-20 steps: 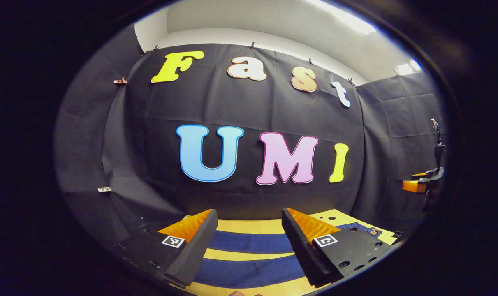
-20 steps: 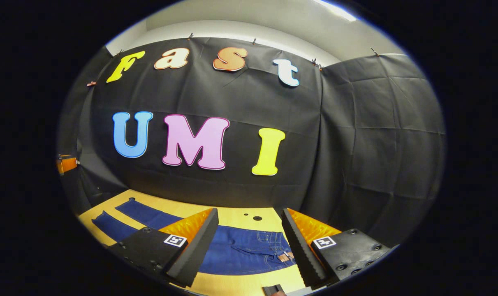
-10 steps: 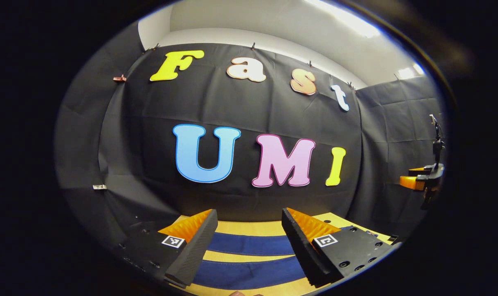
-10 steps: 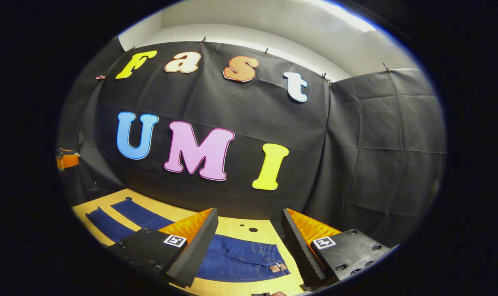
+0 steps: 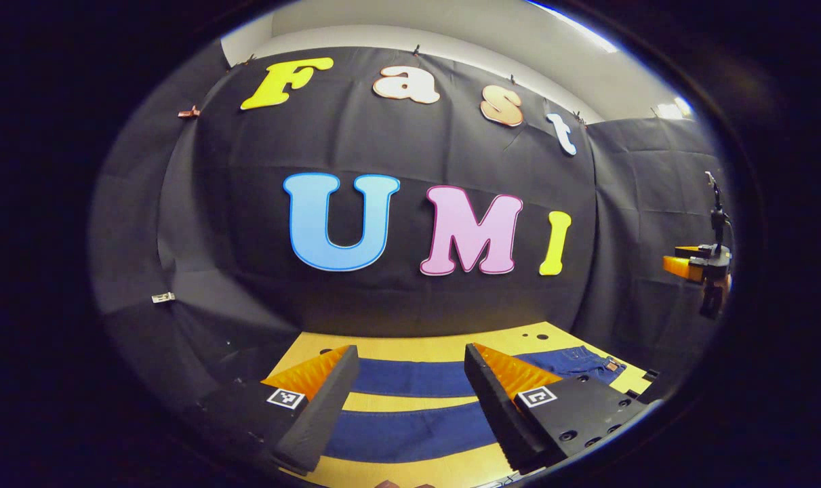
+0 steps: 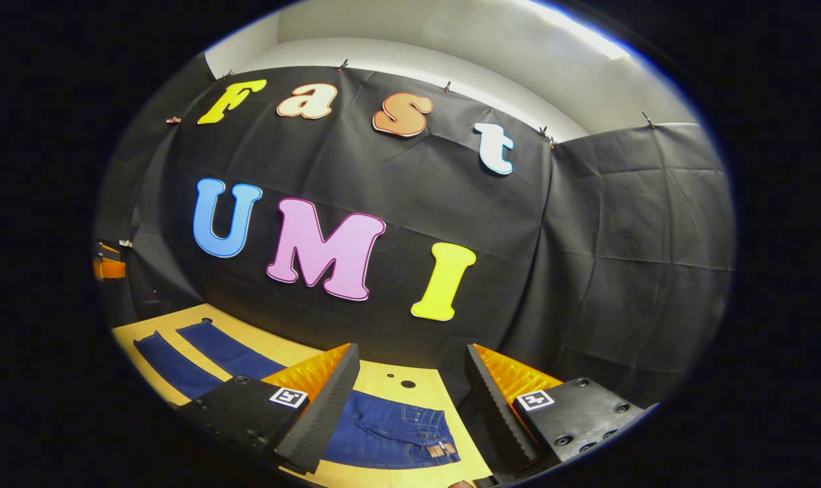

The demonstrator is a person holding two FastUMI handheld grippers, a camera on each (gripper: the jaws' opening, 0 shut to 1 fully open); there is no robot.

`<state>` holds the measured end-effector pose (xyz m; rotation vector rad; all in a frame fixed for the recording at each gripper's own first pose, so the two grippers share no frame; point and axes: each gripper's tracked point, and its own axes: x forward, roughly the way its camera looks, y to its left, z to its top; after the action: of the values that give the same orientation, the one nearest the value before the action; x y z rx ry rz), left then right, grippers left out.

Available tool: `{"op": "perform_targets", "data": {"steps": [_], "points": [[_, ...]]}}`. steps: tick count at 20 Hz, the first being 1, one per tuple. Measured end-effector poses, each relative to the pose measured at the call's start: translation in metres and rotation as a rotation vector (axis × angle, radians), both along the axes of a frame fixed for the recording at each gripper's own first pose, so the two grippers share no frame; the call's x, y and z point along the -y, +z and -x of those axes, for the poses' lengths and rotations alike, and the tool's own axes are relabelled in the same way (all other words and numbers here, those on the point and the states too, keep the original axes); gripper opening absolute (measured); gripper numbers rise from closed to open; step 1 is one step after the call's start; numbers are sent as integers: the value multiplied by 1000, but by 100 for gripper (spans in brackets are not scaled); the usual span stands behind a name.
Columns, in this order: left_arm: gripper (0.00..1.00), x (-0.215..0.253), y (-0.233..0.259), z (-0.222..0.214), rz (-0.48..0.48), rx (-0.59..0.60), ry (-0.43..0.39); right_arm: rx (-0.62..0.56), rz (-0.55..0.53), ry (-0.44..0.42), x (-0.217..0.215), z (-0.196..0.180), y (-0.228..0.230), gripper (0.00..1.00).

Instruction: Grasp the waist and the cuffs of the jeans and fold them to make the two legs overlap; first hold the waist and fold one-third of the jeans toward the cuffs, then hold the cuffs and fold the remaining one-third in the same direction to finish folding.

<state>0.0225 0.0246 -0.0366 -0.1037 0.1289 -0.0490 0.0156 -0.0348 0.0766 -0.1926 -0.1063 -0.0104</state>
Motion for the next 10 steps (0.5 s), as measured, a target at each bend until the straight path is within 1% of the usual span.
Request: {"op": "perform_targets", "data": {"steps": [1,3,5,6,7,8,9,10], "points": [[98,-10,-4,-2,-10,-15,-9,-7,-6,-5,4,-3,0,96],[98,-34,-20,-6,-67,-46,-24,-15,-51,-22,12,-10,-2,96],[98,-63,-53,-10,-135,-101,-20,-68,-78,-57,23,-23,-24,96],[98,-69,-72,-15,-158,-135,-27,-109,-80,-52,24,-30,-41,96],[98,-70,-93,-20,-186,-184,-56,-181,-66,-36,21,-37,-69,96],[98,-68,-114,-22,-205,-228,-99,-269,-39,-29,21,-43,-98,94],[99,-62,-128,-25,-223,-258,-154,-354,-5,-15,20,-49,-127,96],[99,-56,-137,-28,-251,-282,-212,-407,36,9,17,-59,-150,96]]}}
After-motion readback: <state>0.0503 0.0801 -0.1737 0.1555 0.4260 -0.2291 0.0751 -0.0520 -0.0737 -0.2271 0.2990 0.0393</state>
